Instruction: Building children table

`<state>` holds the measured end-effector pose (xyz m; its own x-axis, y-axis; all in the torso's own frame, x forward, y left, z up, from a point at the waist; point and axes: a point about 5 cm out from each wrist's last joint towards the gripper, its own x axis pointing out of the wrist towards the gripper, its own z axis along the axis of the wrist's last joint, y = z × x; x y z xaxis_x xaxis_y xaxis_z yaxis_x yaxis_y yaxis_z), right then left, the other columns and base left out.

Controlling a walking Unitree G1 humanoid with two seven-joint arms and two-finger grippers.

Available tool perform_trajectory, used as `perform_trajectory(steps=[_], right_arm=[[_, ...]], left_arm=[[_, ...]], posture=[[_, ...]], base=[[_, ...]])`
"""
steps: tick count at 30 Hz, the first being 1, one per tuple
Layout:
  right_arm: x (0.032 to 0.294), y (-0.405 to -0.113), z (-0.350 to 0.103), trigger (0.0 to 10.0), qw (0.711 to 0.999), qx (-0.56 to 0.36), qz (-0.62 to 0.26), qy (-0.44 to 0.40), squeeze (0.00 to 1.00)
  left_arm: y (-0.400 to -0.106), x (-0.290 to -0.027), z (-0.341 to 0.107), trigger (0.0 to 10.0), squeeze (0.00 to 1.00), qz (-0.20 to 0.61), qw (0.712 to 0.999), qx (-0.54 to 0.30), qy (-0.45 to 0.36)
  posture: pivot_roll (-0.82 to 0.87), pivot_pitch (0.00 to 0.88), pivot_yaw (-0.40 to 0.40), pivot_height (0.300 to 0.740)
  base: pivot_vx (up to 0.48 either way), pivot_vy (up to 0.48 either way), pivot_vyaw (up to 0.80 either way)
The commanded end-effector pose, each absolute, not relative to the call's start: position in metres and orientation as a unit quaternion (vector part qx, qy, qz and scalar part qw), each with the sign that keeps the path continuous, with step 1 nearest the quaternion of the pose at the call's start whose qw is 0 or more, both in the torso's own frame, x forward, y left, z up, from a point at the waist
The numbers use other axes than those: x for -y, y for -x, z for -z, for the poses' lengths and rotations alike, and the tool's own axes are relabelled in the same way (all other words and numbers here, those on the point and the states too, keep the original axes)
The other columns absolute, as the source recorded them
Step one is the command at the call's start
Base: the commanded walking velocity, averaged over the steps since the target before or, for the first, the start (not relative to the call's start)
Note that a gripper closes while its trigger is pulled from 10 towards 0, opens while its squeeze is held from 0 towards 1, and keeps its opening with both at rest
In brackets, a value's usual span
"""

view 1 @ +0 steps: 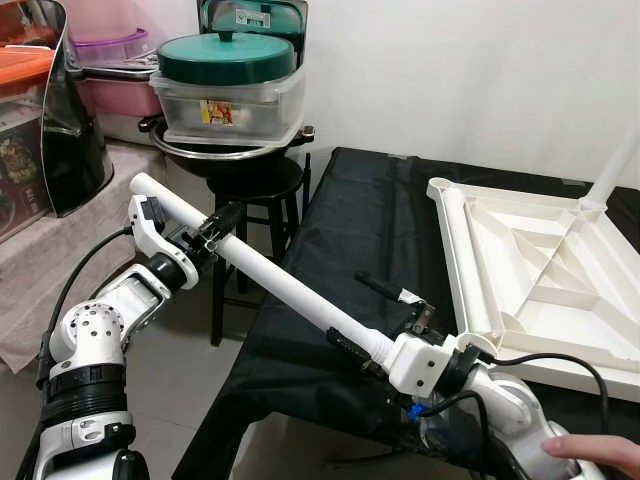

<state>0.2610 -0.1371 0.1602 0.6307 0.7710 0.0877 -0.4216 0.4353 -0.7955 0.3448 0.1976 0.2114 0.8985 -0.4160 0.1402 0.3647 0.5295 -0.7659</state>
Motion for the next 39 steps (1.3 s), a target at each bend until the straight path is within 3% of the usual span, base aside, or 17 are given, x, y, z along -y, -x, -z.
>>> perform_trajectory(steps=[1,6,15,33,34,35,39], right_arm=[[0.137,-0.262,-0.158,10.0,0.808,0.216,-0.375,0.399,1.00],[0.133,-0.258,-0.149,10.0,0.812,0.194,-0.385,0.394,1.00],[0.135,-0.259,-0.148,10.0,0.823,0.178,-0.383,0.380,1.00],[0.131,-0.258,-0.141,10.0,0.789,0.155,-0.419,0.421,1.00],[0.130,-0.259,-0.141,10.0,0.789,0.156,-0.419,0.422,1.00],[0.129,-0.259,-0.140,10.0,0.789,0.156,-0.418,0.421,1.00],[0.128,-0.259,-0.139,10.0,0.790,0.156,-0.417,0.421,1.00]], left_arm=[[-0.347,-0.195,-0.212,10.0,0.00,0.226,0.867,-0.034,0.442],[-0.355,-0.208,-0.203,10.0,0.00,0.161,0.850,-0.053,0.498],[-0.357,-0.205,-0.202,10.0,0.00,0.146,0.817,-0.056,0.555],[-0.360,-0.205,-0.194,10.0,0.00,0.107,0.810,-0.078,0.571],[-0.360,-0.205,-0.192,2.6,0.00,0.101,0.814,-0.082,0.566],[-0.359,-0.204,-0.191,0.0,0.00,0.104,0.819,-0.079,0.559],[-0.357,-0.203,-0.196,0.0,0.00,0.120,0.822,-0.060,0.554]], posture=[[0.04,0.000,-0.053,0.740],[0.05,0.000,-0.054,0.740],[0.04,0.000,-0.056,0.740],[0.05,0.000,-0.063,0.740],[0.05,0.000,-0.060,0.740],[0.05,0.000,-0.062,0.740],[0.05,0.000,-0.059,0.740]], base=[[0.000,0.000,0.00],[0.000,0.000,0.00],[0.000,0.000,0.00],[0.000,0.000,0.00],[0.000,0.000,0.00],[0.000,0.000,0.00],[0.000,0.000,0.00]])
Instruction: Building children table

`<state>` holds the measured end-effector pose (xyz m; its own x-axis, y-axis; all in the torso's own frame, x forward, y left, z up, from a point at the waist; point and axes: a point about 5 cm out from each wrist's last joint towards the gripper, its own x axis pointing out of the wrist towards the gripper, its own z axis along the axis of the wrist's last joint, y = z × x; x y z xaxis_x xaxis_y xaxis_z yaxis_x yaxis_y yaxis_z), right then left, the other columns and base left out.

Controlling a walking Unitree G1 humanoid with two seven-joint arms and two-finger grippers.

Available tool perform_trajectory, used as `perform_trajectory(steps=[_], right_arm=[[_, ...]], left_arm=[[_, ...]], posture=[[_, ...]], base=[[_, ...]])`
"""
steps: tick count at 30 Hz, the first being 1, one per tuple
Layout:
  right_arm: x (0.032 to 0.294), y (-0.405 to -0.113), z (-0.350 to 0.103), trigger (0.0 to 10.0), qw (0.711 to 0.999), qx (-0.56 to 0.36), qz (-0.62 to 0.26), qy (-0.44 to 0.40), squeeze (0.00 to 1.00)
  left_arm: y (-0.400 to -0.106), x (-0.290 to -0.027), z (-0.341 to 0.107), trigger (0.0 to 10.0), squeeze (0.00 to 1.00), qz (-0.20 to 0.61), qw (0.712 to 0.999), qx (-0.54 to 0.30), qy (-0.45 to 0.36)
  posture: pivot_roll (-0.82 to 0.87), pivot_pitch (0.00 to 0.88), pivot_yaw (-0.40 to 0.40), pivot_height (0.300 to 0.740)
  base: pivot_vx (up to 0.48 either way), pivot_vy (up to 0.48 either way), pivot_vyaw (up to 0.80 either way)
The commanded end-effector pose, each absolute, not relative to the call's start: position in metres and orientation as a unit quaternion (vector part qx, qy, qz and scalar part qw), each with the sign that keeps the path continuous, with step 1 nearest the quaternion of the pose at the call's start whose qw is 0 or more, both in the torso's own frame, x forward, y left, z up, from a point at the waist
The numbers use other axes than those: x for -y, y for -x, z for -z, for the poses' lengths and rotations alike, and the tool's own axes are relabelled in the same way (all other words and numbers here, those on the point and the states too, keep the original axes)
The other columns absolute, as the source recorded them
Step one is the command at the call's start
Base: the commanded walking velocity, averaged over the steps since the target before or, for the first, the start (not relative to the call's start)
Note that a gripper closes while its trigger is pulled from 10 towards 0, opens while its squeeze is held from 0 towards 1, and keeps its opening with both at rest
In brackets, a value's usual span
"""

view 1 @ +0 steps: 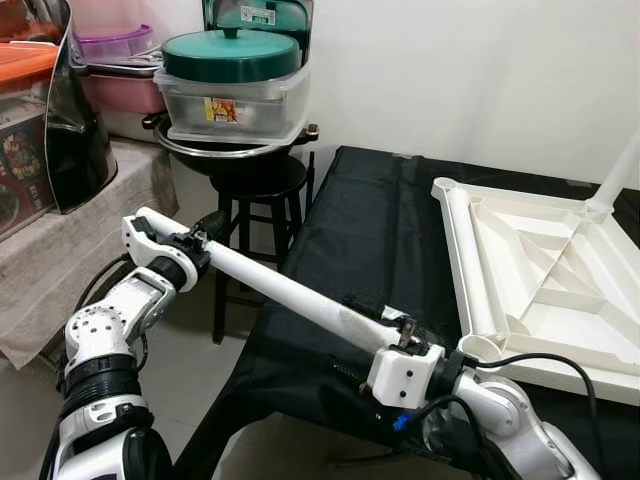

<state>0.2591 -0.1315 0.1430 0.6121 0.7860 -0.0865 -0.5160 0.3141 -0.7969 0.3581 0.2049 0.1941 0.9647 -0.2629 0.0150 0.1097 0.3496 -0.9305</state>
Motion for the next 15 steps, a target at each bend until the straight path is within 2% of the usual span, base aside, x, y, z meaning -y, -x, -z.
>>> perform_trajectory(steps=[1,8,15], right_arm=[[0.1282,-0.2584,-0.1389,10.0,0.790,0.155,-0.417,0.421,1.00],[0.1278,-0.2591,-0.1391,10.0,0.790,0.153,-0.416,0.424,1.00],[0.1285,-0.2618,-0.1394,10.0,0.773,0.138,-0.428,0.448,1.00]], left_arm=[[-0.3567,-0.2026,-0.1989,0.0,0.00,0.128,0.822,-0.054,0.552],[-0.3562,-0.1990,-0.2042,0.0,0.00,0.143,0.825,-0.044,0.546],[-0.3568,-0.1927,-0.2024,0.0,0.00,0.138,0.820,-0.057,0.553]], posture=[[0.05,0.000,-0.060,0.740],[0.04,0.000,-0.058,0.740],[0.04,0.000,-0.064,0.740]], base=[[0.000,0.000,0.00],[0.000,0.000,0.00],[0.000,0.000,0.00]])
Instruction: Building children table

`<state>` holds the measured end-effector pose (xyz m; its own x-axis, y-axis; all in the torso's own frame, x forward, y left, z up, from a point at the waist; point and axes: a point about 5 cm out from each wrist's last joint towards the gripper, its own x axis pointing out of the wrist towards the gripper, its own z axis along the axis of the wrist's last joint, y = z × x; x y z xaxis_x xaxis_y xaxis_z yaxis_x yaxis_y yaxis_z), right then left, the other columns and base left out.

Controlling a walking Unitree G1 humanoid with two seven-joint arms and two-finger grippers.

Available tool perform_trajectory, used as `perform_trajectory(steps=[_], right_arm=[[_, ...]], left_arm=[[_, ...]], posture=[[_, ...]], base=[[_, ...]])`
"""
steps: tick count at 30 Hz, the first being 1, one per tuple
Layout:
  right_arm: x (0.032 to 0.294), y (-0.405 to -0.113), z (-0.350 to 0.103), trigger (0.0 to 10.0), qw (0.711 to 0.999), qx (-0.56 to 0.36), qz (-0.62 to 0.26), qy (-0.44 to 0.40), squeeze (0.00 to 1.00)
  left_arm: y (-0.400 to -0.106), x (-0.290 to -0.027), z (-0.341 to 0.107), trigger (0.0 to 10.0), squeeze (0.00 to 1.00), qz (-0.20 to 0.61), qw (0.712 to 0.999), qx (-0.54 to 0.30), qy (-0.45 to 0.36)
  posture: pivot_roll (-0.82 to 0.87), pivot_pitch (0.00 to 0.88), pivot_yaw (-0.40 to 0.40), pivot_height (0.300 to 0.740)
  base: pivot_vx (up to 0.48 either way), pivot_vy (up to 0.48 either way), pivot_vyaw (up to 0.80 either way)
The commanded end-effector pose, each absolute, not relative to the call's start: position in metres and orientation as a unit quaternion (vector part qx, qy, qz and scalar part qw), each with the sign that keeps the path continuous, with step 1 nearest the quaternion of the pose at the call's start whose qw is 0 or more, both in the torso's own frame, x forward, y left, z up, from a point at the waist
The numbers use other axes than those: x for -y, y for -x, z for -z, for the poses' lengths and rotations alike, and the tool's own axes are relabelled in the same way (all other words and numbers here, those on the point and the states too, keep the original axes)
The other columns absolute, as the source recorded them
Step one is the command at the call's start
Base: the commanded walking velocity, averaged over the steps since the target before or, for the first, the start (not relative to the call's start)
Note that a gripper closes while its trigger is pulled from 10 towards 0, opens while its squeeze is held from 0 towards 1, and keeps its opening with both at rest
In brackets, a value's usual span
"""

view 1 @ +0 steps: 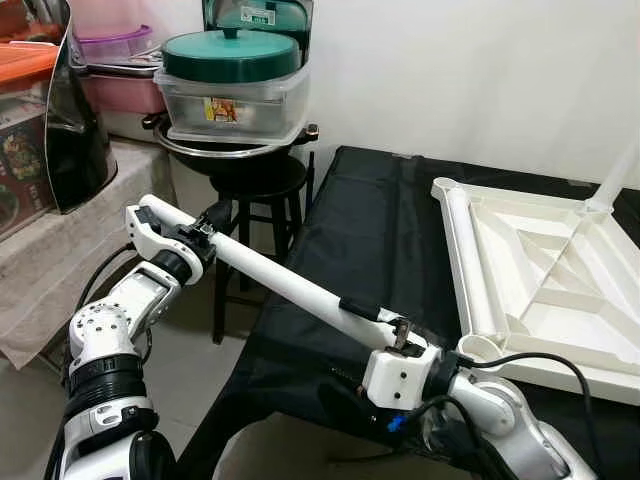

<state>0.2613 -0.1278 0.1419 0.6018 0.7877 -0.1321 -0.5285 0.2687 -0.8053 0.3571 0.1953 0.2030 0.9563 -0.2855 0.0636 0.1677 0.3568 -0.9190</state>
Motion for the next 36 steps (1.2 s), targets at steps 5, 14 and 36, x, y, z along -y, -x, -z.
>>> perform_trajectory(steps=[5,14,36], right_arm=[[0.126,-0.267,-0.150,10.0,0.771,0.160,-0.418,0.454,1.00],[0.130,-0.275,-0.148,10.0,0.796,0.127,-0.389,0.447,1.00],[0.097,-0.332,-0.172,10.0,0.880,0.039,-0.346,0.323,0.70]], left_arm=[[-0.359,-0.196,-0.197,0.0,0.00,0.108,0.825,-0.057,0.552],[-0.356,-0.198,-0.201,0.0,0.00,0.101,0.865,-0.027,0.491],[-0.341,-0.168,-0.230,0.0,0.00,0.175,0.879,0.040,0.442]], posture=[[0.04,0.000,-0.068,0.740],[0.04,0.000,-0.078,0.740],[0.06,0.000,-0.109,0.740]], base=[[0.000,0.000,0.00],[0.000,0.000,0.00],[0.000,0.000,0.00]])
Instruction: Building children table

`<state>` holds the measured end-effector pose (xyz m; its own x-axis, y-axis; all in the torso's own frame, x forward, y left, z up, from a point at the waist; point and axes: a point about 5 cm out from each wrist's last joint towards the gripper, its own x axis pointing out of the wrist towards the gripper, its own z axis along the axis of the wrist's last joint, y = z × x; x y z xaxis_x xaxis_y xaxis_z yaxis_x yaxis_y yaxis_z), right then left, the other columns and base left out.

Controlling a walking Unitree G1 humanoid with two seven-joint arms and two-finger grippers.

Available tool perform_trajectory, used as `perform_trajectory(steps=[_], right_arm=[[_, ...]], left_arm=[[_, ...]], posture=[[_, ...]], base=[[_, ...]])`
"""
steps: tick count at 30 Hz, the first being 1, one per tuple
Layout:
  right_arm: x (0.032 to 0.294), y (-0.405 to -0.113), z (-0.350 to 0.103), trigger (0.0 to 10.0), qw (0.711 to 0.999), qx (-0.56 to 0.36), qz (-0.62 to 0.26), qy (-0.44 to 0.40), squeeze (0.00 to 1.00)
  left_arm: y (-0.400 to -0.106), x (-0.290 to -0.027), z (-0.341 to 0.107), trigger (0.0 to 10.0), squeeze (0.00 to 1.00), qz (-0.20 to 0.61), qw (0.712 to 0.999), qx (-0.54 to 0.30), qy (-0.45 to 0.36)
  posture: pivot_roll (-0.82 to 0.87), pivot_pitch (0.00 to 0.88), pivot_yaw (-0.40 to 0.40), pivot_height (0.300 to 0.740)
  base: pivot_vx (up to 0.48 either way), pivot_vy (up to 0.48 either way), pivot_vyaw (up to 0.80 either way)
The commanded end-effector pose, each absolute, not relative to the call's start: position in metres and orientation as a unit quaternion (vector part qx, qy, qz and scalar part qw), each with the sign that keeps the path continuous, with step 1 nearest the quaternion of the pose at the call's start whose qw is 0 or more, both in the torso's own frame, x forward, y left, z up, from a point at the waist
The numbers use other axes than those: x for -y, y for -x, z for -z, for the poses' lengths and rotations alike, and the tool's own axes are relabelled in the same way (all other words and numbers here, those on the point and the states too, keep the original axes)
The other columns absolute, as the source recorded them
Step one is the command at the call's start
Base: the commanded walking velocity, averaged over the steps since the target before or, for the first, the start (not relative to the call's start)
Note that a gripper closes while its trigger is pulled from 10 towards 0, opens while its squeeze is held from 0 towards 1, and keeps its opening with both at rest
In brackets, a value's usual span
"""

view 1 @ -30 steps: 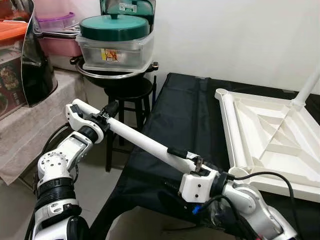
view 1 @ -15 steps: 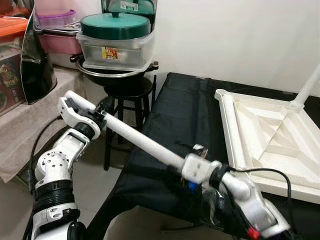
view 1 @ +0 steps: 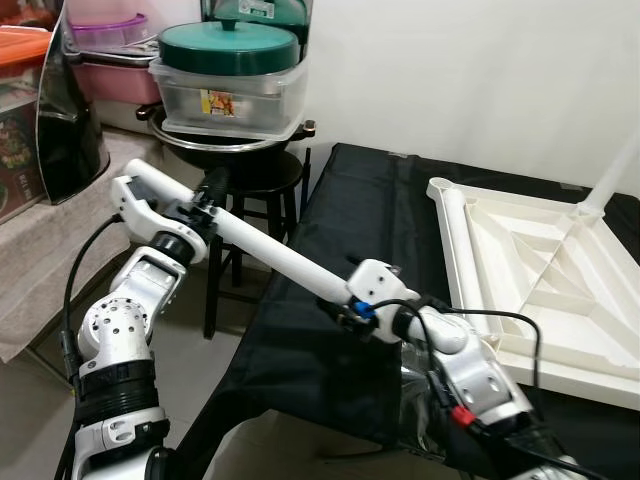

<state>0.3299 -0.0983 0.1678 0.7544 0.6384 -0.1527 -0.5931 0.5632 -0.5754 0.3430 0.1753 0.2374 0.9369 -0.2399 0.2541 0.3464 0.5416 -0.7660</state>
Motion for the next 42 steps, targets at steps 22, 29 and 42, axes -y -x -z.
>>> perform_trajectory(steps=[22,29,42], right_arm=[[0.086,-0.363,-0.171,0.0,0.903,-0.029,-0.297,0.308,0.18],[0.080,-0.365,-0.176,0.0,0.917,-0.035,-0.287,0.275,0.00],[0.073,-0.364,-0.170,0.0,0.913,-0.037,-0.292,0.283,0.00]], left_arm=[[-0.329,-0.134,-0.237,0.0,0.00,0.224,0.887,0.040,0.402],[-0.327,-0.131,-0.239,0.0,0.00,0.228,0.890,0.044,0.393],[-0.325,-0.125,-0.244,0.0,0.00,0.245,0.892,0.048,0.377]], posture=[[0.07,0.000,-0.127,0.740],[0.07,0.000,-0.126,0.740],[0.07,0.000,-0.123,0.740]], base=[[0.000,0.000,0.00],[0.000,0.000,0.00],[0.000,0.000,0.00]])
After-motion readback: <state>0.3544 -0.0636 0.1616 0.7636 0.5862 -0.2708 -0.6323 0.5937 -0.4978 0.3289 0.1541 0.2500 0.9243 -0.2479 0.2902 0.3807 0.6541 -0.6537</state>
